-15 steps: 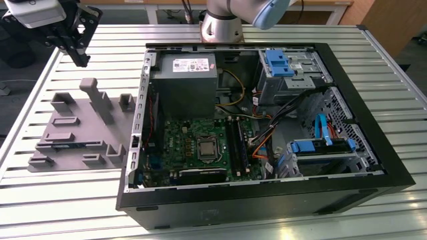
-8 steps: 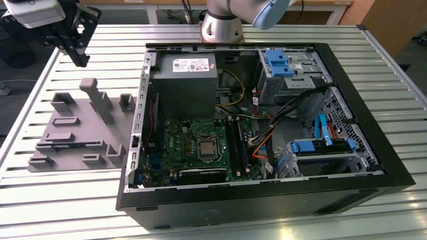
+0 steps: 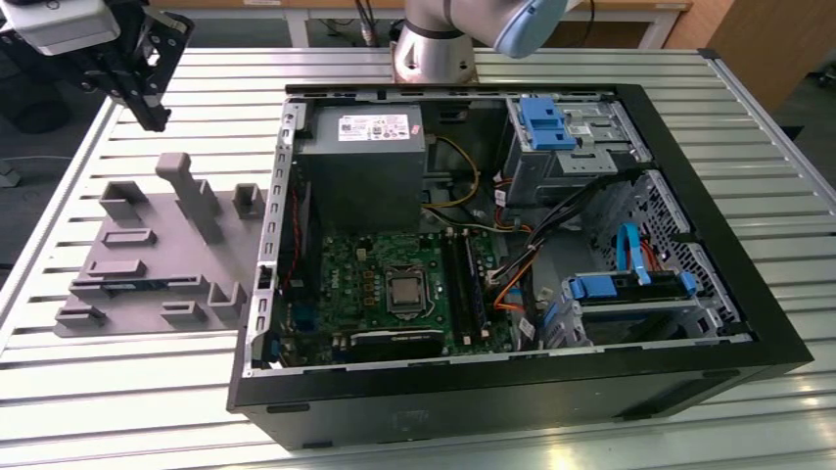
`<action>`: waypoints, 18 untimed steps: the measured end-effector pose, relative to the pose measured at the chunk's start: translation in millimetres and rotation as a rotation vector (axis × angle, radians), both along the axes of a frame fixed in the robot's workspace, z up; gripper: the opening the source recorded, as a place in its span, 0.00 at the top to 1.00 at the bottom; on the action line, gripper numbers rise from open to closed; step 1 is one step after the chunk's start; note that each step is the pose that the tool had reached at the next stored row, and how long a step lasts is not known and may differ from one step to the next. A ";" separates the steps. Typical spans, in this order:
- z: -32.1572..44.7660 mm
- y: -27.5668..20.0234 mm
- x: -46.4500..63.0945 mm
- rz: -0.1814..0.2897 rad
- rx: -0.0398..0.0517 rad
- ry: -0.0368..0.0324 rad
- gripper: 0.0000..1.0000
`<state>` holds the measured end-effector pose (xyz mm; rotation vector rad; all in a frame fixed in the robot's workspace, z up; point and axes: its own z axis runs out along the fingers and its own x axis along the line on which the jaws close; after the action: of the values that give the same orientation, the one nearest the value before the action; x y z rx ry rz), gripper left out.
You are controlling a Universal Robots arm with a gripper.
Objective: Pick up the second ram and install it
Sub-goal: 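Reach for the second ram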
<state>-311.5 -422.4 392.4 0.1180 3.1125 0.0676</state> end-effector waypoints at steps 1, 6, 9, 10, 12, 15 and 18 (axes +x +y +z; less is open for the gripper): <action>0.0 0.0 -0.7 0.000 0.0000 0.0000 0.89; 0.0 0.0 -4.3 0.000 0.0000 0.0000 0.89; 0.0 0.0 -6.5 0.000 0.0000 0.0000 0.89; 0.0 0.0 -7.3 0.000 0.0000 0.0000 0.89; 0.0 0.0 -8.9 0.000 0.0000 0.0000 0.89; 0.0 0.0 -11.6 0.000 0.0000 0.0000 0.89; 0.0 0.0 -14.9 0.000 0.0000 -0.0001 0.89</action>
<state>-326.4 -422.4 392.3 0.1180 3.1124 0.0676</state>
